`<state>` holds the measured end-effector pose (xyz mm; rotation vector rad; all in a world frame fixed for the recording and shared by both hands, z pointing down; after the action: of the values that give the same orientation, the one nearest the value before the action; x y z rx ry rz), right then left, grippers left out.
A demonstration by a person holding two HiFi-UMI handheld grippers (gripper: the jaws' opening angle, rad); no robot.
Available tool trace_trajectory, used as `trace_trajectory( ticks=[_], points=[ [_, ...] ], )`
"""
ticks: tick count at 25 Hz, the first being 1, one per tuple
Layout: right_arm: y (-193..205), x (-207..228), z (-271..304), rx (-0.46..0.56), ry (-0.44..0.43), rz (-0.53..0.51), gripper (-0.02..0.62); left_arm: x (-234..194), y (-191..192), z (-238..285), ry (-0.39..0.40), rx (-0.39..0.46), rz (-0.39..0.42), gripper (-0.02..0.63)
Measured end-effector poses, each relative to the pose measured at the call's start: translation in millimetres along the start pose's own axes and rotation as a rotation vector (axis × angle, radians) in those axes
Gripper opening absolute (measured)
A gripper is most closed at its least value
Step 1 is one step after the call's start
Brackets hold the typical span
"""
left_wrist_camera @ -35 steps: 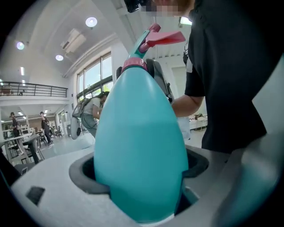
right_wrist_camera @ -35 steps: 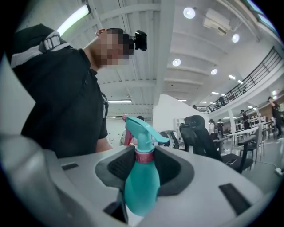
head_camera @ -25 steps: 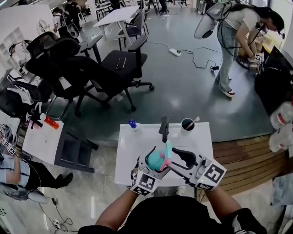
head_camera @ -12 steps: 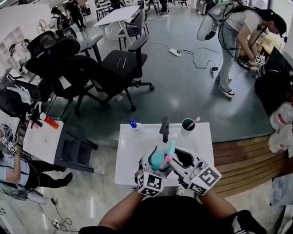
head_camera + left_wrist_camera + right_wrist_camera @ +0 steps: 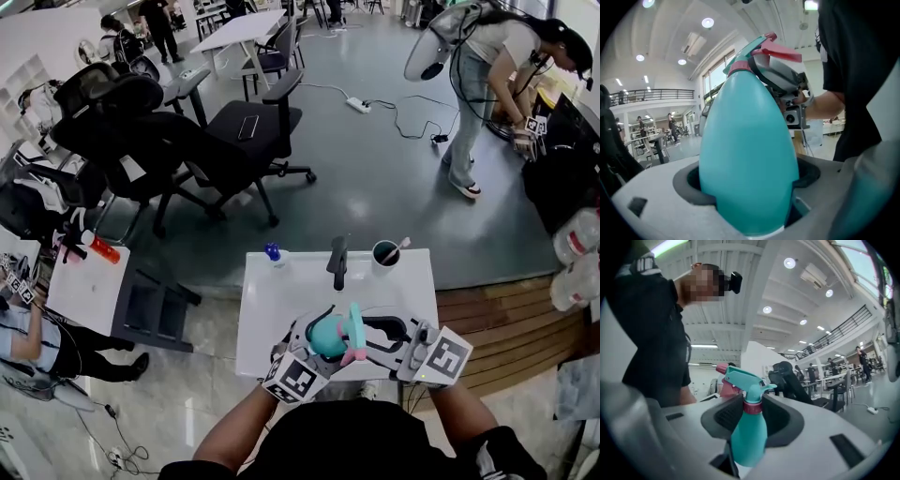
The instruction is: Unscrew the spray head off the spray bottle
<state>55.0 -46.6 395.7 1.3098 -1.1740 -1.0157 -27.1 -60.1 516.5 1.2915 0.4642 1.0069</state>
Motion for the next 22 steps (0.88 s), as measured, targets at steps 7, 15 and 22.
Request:
trace_trajectory(
  ticks=[7,15,22],
  points=[
    [-9,-20,-10,-0.115,-0.339,-0.024,0.133,31,-11,-14,0.305,0.098,0.038,0.471],
    [-3,8,-45,0.025,-0.197,0.024,0.166,7,-1,-7,0.140,0.070,-0.067,0.471],
    [-6,-4,-39,0.174,-0.113,0.069,0.107,-30,21,-3,-0.126,-0.002,-0.112,0.471]
  ],
)
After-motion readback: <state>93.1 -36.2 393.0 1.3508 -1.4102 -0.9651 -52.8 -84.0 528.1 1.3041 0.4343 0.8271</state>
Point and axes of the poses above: the fingertips, and each gripper's own axes: z forward along the fingers, x to its right, y out of its underside, the point moved 6 cm from there along -z, backward along the fingers, and after that the axes turned 10 degrees about -y, right-handed, at the moved point
